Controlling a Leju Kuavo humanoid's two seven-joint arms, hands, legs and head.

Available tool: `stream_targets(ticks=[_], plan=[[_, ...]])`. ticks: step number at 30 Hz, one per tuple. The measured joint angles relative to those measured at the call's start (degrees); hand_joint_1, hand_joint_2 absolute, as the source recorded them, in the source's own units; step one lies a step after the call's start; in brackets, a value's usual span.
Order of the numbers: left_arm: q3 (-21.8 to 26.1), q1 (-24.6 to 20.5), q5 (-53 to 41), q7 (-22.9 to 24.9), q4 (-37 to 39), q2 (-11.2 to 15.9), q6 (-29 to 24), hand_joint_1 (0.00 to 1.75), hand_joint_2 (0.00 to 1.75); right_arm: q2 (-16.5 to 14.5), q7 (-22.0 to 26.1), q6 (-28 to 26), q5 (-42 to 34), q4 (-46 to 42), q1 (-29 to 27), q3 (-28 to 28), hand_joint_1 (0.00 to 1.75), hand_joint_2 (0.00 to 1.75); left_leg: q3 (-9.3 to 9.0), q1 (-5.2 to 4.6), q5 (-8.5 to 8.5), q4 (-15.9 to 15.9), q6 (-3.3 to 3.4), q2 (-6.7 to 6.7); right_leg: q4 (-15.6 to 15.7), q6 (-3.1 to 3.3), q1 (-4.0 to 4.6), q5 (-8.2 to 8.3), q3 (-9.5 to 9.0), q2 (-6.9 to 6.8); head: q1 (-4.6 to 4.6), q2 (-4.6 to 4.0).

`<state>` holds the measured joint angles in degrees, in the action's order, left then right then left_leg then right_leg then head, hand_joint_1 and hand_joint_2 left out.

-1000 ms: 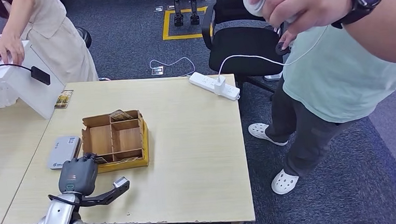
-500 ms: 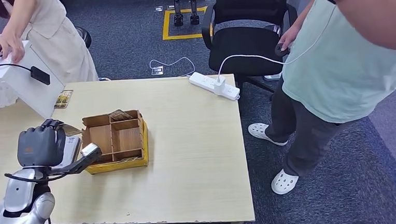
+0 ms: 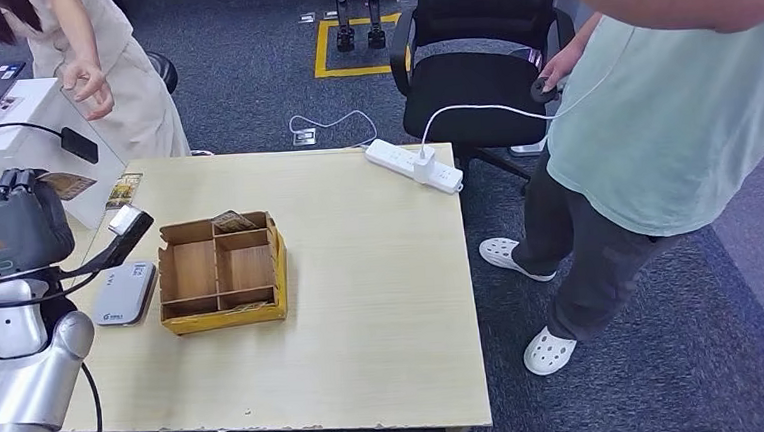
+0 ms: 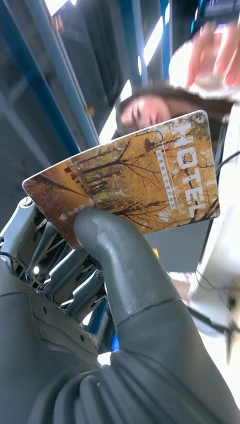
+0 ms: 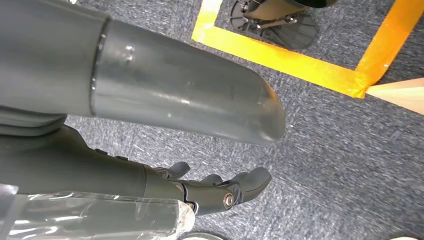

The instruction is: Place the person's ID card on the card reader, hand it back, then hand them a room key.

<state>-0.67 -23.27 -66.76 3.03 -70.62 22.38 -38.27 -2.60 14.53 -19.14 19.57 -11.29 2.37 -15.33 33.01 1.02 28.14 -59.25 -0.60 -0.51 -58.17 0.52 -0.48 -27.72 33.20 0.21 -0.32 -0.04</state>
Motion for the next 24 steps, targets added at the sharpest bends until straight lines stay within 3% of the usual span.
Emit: stream_targets(ticks=[8,17,20,21,22,24], plan=[[2.9,-10.0,-3.8,-1.6,8.4,-1.1,-0.1,1.74,1.75,-0.3,0.1,0.1,0.7,-0.3,0.7,0.0,0.0,0.0,0.01,0.02,-0.02,0.0,-0.03,0.0,0.0,0.02,0.03,0.02,0.0,0.01,0.02,0.0],[5.7,-14.5,-7.3,-1.7,13.7,-1.5,-0.1,1.73,1.75,-0.8,0.5,0.7,1.2,-0.5,0.9,-0.1,0.0,0.0,0.01,0.03,-0.02,0.0,-0.03,0.0,0.0,0.02,0.03,0.02,0.02,0.02,0.0,0.0],[6.4,-15.1,-8.2,-1.9,14.8,-1.6,-0.1,1.65,1.75,-0.8,0.5,0.7,1.2,-0.5,0.9,-0.1,0.0,0.0,0.02,0.03,-0.02,0.0,-0.03,0.0,0.0,0.02,0.03,0.02,0.02,0.02,0.0,0.0],[6.6,-15.2,-8.4,-2.0,15.1,-1.6,-0.1,1.59,1.75,-0.8,0.5,0.7,1.2,-0.5,0.9,-0.1,0.0,0.0,0.02,0.03,-0.02,0.0,-0.03,-0.01,0.0,0.02,0.03,0.02,0.02,0.02,-0.01,0.0],[6.7,-15.4,-8.6,-2.2,15.4,-1.6,-0.1,1.39,1.75,-0.8,0.5,0.7,1.2,-0.5,0.9,-0.1,0.0,0.0,0.02,0.03,-0.02,0.0,-0.03,-0.01,0.0,0.02,0.03,0.02,0.02,0.02,0.0,0.0],[6.9,-15.5,-8.7,-2.5,15.9,-1.6,-0.1,0.59,1.75,-0.9,0.5,0.7,1.2,-0.5,0.9,-0.1,0.0,0.0,0.02,0.02,-0.02,0.0,-0.03,-0.02,0.0,0.02,0.03,0.02,0.02,0.03,0.0,0.0]])
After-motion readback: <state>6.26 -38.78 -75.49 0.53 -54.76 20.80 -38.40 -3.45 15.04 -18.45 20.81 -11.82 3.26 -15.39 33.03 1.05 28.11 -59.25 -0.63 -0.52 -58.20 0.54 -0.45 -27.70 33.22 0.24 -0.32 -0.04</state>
